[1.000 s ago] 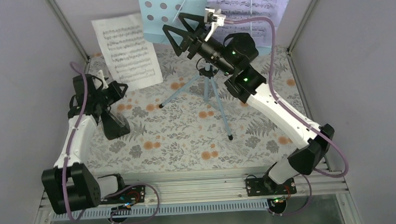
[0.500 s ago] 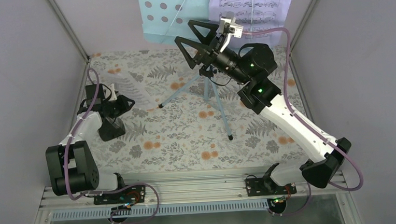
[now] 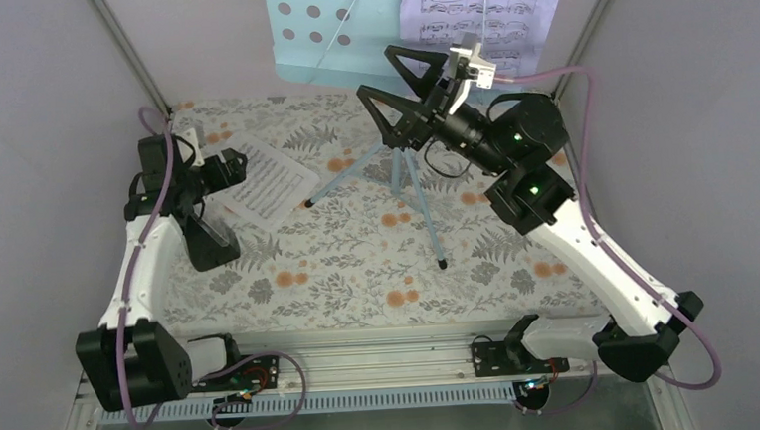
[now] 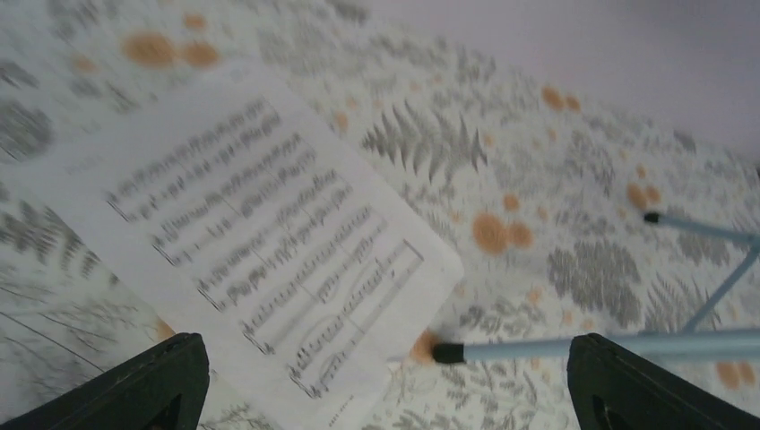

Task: Pack up the instrument practice props

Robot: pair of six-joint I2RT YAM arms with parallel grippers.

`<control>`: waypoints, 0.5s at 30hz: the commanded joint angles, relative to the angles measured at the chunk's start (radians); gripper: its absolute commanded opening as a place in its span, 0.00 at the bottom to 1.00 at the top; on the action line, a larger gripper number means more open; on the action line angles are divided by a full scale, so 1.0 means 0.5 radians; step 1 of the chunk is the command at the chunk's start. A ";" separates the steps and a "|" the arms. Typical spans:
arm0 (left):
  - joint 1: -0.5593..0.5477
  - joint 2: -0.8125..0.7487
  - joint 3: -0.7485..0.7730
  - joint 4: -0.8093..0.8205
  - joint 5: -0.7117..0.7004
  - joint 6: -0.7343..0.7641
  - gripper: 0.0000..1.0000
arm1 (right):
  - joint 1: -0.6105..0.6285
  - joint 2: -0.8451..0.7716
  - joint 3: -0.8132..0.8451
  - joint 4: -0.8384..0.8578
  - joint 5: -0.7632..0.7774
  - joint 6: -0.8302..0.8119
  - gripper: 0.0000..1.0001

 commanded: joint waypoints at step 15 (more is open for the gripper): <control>-0.681 -0.307 0.982 -0.295 -0.114 0.228 0.77 | -0.029 -0.429 0.091 -0.802 1.407 -0.665 0.95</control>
